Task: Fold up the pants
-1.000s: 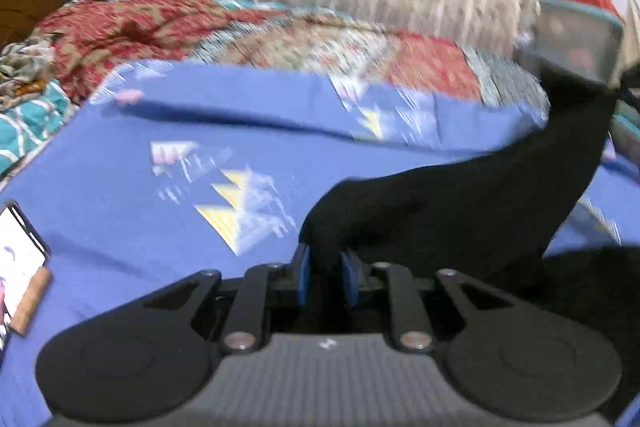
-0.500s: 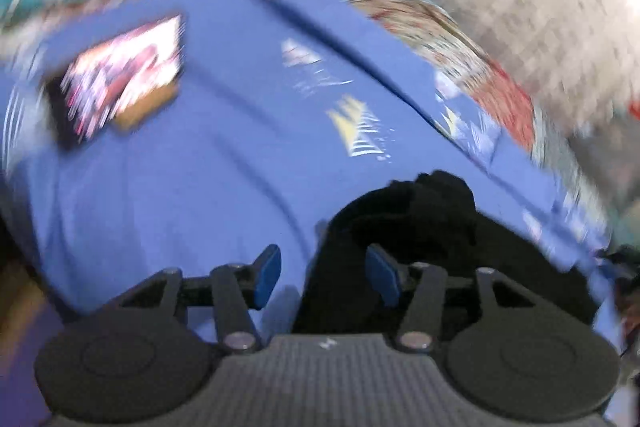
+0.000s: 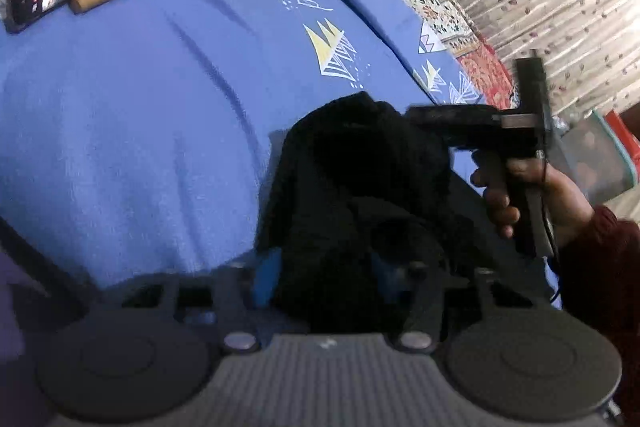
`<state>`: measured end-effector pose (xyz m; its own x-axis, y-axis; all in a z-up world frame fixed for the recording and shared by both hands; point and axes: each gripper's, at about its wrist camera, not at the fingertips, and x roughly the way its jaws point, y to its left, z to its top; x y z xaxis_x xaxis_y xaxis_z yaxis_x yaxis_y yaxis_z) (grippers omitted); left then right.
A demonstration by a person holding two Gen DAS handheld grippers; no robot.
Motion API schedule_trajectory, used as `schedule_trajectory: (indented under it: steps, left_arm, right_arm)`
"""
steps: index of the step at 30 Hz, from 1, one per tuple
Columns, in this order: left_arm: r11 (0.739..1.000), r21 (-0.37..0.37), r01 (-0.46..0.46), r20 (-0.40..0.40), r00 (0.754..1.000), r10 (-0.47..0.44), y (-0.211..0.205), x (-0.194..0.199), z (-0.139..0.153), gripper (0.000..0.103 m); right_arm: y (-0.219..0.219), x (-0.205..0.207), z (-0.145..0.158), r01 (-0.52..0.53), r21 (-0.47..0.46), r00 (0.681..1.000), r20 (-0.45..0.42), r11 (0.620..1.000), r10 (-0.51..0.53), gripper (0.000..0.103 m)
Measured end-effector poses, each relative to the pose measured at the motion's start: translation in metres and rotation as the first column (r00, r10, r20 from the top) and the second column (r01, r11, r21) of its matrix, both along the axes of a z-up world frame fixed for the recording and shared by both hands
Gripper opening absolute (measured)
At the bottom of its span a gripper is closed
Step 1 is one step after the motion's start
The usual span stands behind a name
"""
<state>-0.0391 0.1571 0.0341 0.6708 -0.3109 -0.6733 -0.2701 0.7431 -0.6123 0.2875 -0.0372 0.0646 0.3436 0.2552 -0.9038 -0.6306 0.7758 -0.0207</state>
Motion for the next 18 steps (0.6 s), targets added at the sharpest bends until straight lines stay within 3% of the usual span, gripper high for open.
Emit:
schedule_trajectory:
  steps: [1,2,3,5,8,10,12,14,15,17,18]
  left_arm:
    - [1.0,0.028,0.004,0.018,1.0,-0.005,-0.001,-0.001,0.003,0.024]
    - [0.999,0.05,0.013,0.035,0.999,-0.014,-0.002,-0.003,0.007,0.013]
    - [0.997,0.075,0.02,0.062,0.998,-0.025,-0.003,-0.004,0.011,0.012]
    - [0.994,0.103,0.034,0.109,0.993,-0.045,-0.003,-0.005,0.021,0.011]
    - [0.983,0.179,0.042,0.134,0.989,-0.066,-0.007,-0.01,0.03,0.01]
    - [0.976,0.208,0.056,0.121,0.989,-0.082,-0.008,-0.013,0.028,0.008]
    - [0.976,0.211,0.056,0.096,0.992,-0.078,-0.007,-0.014,0.025,0.009]
    - [0.978,0.208,0.035,0.075,0.996,-0.052,-0.004,-0.018,0.021,0.014]
    - [0.98,0.199,0.026,0.067,0.997,-0.041,-0.001,-0.02,0.02,0.028]
    - [0.985,0.17,0.007,0.054,0.998,-0.017,0.003,-0.022,0.02,0.054]
    - [0.988,0.152,0.0,0.058,0.998,-0.009,0.005,-0.022,0.02,0.057]
  right_arm:
    - [-0.002,-0.005,0.0,0.009,0.002,1.0,0.025,1.0,-0.01,0.037]
    - [-0.008,-0.015,0.005,-0.022,0.006,0.998,0.053,1.0,0.022,0.016]
    - [-0.012,-0.023,0.016,-0.039,0.039,0.997,0.07,0.998,0.036,0.016]
    - [-0.033,-0.043,0.053,-0.039,0.179,0.982,0.188,0.983,0.004,0.016]
    - [-0.088,-0.077,0.106,-0.071,0.443,0.919,0.378,0.894,-0.114,0.017]
    - [-0.12,-0.091,0.11,-0.054,0.486,0.885,0.428,0.872,-0.184,0.025]
    - [-0.132,-0.084,0.096,0.054,0.413,0.894,0.386,0.909,-0.228,0.073]
    - [-0.137,-0.076,0.073,0.173,0.26,0.892,0.368,0.95,-0.263,0.076]
    - [-0.141,-0.075,0.069,0.2,0.239,0.885,0.371,0.95,-0.28,0.076]
    - [-0.143,-0.072,0.071,0.226,0.288,0.878,0.353,0.931,-0.322,0.076]
    - [-0.142,-0.07,0.076,0.226,0.319,0.878,0.342,0.92,-0.334,0.076]
